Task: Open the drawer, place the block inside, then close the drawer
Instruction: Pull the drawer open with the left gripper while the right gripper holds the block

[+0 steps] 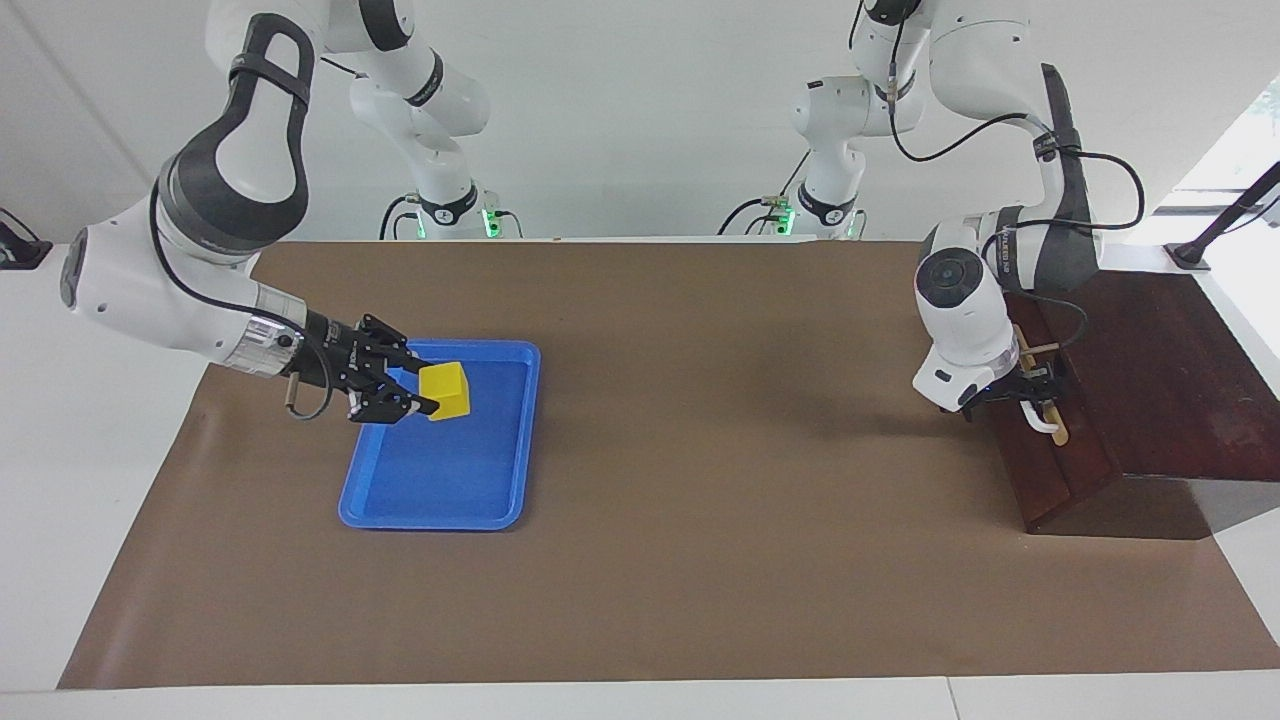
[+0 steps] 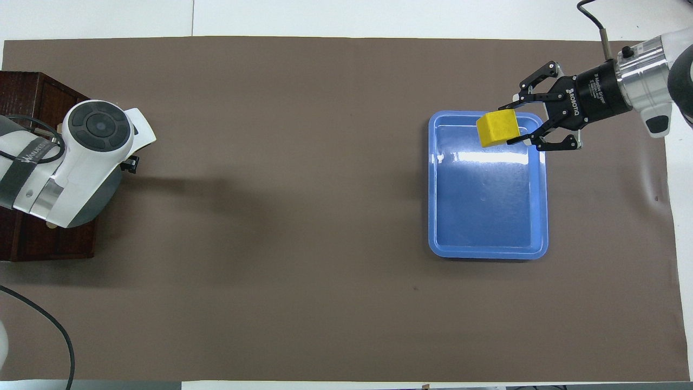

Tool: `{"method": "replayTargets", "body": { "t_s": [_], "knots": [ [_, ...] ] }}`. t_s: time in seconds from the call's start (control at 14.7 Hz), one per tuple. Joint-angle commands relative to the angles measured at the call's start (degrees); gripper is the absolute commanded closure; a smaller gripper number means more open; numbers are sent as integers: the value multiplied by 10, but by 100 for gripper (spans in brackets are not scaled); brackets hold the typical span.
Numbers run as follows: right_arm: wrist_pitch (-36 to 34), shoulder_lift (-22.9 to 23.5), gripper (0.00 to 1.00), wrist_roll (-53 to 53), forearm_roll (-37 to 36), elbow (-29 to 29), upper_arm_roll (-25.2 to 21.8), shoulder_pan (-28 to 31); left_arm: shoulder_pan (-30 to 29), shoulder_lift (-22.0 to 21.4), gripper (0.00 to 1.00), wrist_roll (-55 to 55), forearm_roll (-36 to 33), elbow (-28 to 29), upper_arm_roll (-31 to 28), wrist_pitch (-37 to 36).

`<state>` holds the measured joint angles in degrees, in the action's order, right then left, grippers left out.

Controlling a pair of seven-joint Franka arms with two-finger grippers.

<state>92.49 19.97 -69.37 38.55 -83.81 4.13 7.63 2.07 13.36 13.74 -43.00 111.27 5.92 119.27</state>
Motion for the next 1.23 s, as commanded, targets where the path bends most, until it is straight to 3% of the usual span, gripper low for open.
{"method": "replayTargets", "body": {
  "t_s": [0.0,0.34,1.16],
  "knots": [
    [-13,-7,100,-41,8,7,12,3,18,0,0,12,-9,4,0,1],
    [-13,-7,100,-90,21,17,32,2,40,0,0,13,17,-2,0,-13],
    [-6,-7,100,-96,21,17,33,-10,108,0,0,16,96,-11,-1,-33]
  ]
}}
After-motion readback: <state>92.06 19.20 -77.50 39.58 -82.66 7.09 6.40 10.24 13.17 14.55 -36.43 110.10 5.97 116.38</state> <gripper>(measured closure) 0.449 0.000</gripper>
